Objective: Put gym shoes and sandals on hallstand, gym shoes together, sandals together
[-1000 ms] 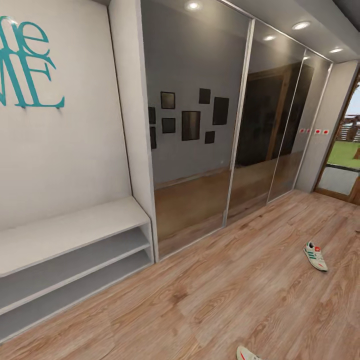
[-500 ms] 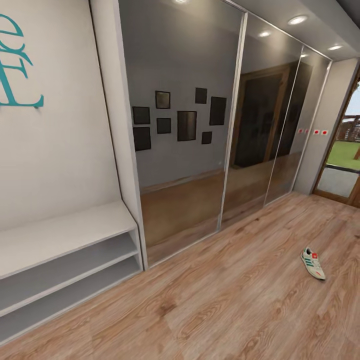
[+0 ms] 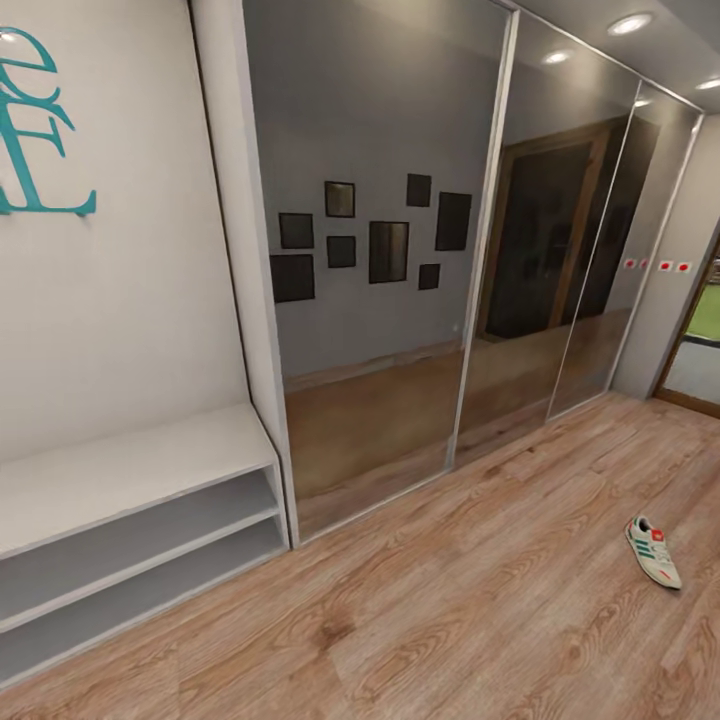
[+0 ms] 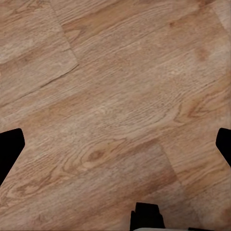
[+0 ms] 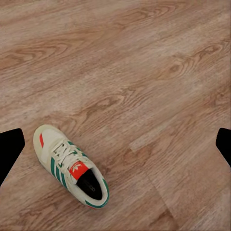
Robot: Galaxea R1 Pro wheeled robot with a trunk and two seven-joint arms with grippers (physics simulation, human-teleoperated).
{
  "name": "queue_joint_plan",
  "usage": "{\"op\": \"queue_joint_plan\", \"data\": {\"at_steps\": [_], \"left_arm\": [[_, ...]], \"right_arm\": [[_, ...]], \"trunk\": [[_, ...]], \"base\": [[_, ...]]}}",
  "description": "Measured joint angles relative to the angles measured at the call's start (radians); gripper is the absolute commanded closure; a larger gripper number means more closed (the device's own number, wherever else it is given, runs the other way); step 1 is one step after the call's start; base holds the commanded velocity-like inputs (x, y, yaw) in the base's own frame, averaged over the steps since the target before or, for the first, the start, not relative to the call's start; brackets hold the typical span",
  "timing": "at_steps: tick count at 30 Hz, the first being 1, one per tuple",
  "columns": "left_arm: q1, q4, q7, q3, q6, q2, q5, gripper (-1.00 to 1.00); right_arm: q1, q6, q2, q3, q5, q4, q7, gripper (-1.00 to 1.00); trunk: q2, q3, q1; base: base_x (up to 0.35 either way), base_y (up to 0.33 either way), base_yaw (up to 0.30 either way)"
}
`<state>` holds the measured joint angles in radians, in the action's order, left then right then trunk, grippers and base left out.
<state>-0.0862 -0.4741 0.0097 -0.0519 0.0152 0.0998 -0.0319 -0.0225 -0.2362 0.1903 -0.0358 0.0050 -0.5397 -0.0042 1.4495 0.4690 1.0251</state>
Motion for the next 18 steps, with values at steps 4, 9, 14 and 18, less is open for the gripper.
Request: {"op": "queue_joint_plan", "data": {"at_steps": [4,9,14,18], "left_arm": [[0.000,0.000,0.000,0.000,0.000,0.000,0.000,-1.00],[-0.001,0.000,0.000,0.000,0.001,0.000,0.000,-1.00],[0.000,0.000,-0.001,0.001,0.002,0.000,0.000,-1.00],[0.001,0.000,-0.001,0.001,0.015,-0.001,0.001,-1.00]], "right_arm": [[0.000,0.000,0.000,0.000,-0.001,-0.001,0.000,-1.00],[0.000,0.001,0.000,-0.003,-0.001,-0.001,0.000,-1.00],[0.000,0.001,0.000,-0.003,-0.002,-0.001,0.000,-1.00],[0.000,0.000,0.000,-0.003,-0.002,-0.001,0.000,-1.00]], "trunk": [[0.000,0.000,0.000],[0.000,0.003,0.000],[0.000,0.007,0.000],[0.000,0.008,0.000]], "base": [[0.004,-0.002,0.005],[0.000,0.000,0.001],[-0.046,-0.012,0.000],[-0.225,-0.060,0.000]]}}
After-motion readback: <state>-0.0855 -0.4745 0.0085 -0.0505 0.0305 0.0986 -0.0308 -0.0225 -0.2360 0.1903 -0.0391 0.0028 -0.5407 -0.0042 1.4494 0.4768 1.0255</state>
